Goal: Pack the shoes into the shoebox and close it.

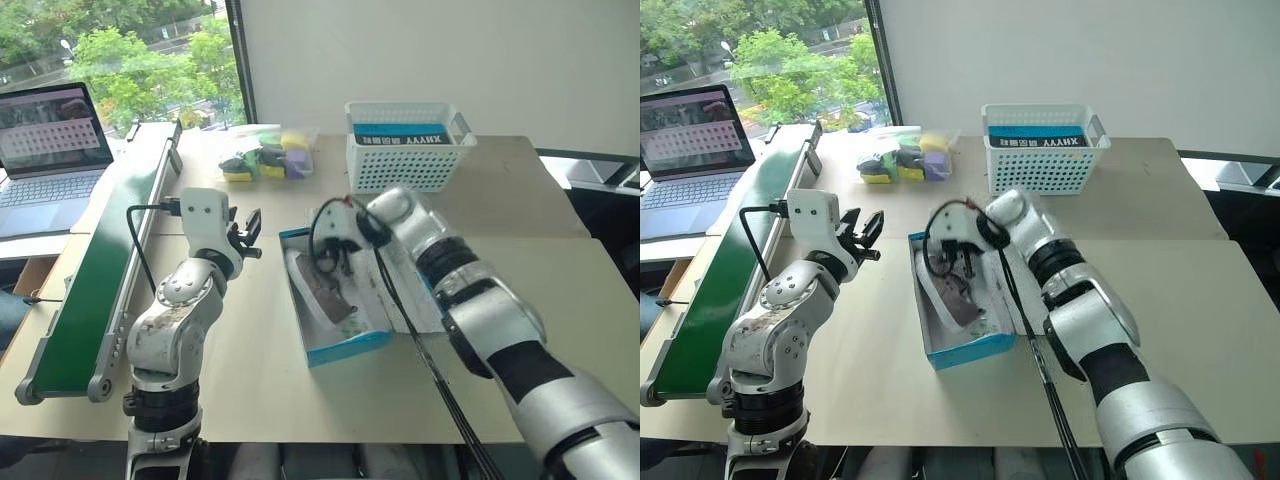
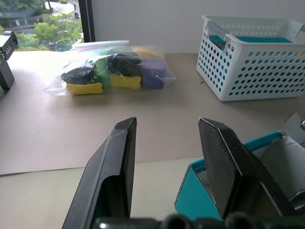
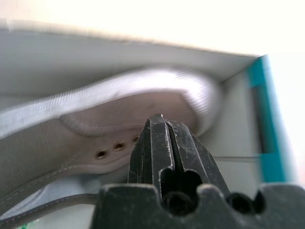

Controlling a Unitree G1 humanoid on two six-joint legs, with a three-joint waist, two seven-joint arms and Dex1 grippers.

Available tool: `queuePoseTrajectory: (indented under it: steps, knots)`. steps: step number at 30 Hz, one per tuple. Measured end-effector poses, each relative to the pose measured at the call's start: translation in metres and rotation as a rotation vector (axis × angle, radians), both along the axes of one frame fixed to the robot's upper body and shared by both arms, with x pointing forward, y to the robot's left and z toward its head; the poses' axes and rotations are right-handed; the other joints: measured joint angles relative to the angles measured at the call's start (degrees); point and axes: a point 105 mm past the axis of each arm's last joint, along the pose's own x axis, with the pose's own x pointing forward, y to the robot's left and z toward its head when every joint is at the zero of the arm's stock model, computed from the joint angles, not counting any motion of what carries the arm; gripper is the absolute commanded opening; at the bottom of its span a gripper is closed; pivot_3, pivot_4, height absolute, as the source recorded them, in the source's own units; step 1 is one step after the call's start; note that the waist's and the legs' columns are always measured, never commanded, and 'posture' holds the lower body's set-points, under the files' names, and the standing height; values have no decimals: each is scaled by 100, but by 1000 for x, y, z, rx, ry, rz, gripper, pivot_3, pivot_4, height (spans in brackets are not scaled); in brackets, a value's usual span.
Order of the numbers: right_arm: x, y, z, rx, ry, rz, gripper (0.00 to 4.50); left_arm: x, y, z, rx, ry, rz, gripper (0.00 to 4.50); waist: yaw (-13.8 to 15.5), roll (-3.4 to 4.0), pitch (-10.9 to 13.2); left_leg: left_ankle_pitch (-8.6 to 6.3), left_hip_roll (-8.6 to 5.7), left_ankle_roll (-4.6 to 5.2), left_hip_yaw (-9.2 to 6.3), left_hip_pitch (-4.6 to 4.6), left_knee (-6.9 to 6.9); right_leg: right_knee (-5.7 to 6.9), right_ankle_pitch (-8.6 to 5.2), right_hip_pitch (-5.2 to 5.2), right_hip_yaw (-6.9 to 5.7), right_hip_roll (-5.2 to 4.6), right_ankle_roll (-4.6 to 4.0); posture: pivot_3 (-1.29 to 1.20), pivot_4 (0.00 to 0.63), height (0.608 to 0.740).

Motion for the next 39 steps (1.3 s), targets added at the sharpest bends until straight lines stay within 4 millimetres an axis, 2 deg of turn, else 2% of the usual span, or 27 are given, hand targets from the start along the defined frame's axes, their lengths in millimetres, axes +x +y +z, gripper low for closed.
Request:
queuePoseTrajectory:
  steps: [2,4,5,7,10,12,13,17,22,24,25,26,27,30,34,36,39]
  knots:
    - [-4,-4,40,77,-31,-7,766,2,0,0,3,2,-3,2165,11,0,0,-1,0,1,-3,0,0,-2,0,1,-3,0,0,0,150,740]
    - [-15,-10,64,115,-43,0,1448,3,0,1,3,-2,-9,2165,21,-1,-1,-3,0,2,-2,4,0,-9,0,9,-4,0,0,0,150,740]
    - [-18,-13,65,114,-37,3,1837,4,0,2,4,-2,-11,2165,35,-1,-1,-3,-1,2,-3,1,0,-10,0,8,-5,-1,0,0,150,740]
    - [-33,-31,58,102,12,-6,2492,7,1,3,13,-10,-17,2165,107,-1,0,-3,-3,2,-5,-1,2,-12,0,10,-9,-2,0,0,150,740]
    - [-41,-47,49,115,75,-52,3507,8,11,6,24,-22,7,2165,122,-1,0,-3,-3,3,-3,-1,3,-11,0,6,-6,-2,0,0,150,740]
    - [-47,-49,49,164,123,-61,4252,9,15,6,35,-22,17,2165,89,-1,0,-3,-1,3,-1,2,3,-7,0,4,-2,1,0,0,150,740]
    - [-50,-49,51,191,141,-61,4440,9,17,7,40,-23,21,2165,82,-1,0,-3,0,3,-2,2,3,-7,0,5,-2,3,0,0,150,740]
    - [-57,-50,65,400,282,-84,4440,7,37,9,62,-25,96,2165,48,-1,0,-3,-1,3,-1,2,3,-8,0,7,-1,1,0,0,150,740]
    - [-48,-48,81,634,359,-132,4440,-4,73,1,76,15,259,2165,23,-1,0,-3,-1,4,-2,2,4,-7,0,7,-3,2,0,0,150,740]
    - [-45,-48,79,661,390,-142,4500,-9,85,1,85,20,303,2669,21,-1,0,-2,-2,4,-1,2,4,-8,0,6,-3,0,0,0,150,740]
    - [-45,-46,79,672,403,-140,4500,-12,94,1,96,21,334,2712,17,-1,0,-3,-2,4,-1,2,4,-7,0,6,-3,1,0,0,150,740]
    - [-44,-44,78,680,412,-139,4500,-14,99,1,95,20,351,3164,15,-1,0,-3,-2,4,-1,2,3,-8,0,6,-3,1,0,0,150,740]
    - [-43,-41,76,689,421,-140,4500,-16,106,2,88,17,376,3391,8,-1,0,-3,-1,4,-1,2,3,-6,0,6,-3,2,0,0,150,740]
    - [-42,-30,70,688,436,-127,4500,-25,124,1,82,20,445,4476,-1,-1,0,-3,-1,4,0,2,3,-7,0,5,-2,1,0,0,150,740]
    - [-40,-22,66,682,426,-122,4500,-32,140,1,76,21,500,4476,1,-1,0,-3,-1,4,-1,2,3,-7,0,5,-3,1,0,0,150,740]
    - [-38,-14,62,672,410,-122,4500,-38,158,1,74,30,555,4476,-1,-1,0,-3,0,4,-1,2,3,-6,0,4,-3,2,0,0,150,740]
    - [-36,-5,57,668,378,-134,4500,-40,174,-2,61,35,592,4476,-1,-1,0,-3,0,4,-1,2,3,-5,0,4,-3,2,0,0,150,740]
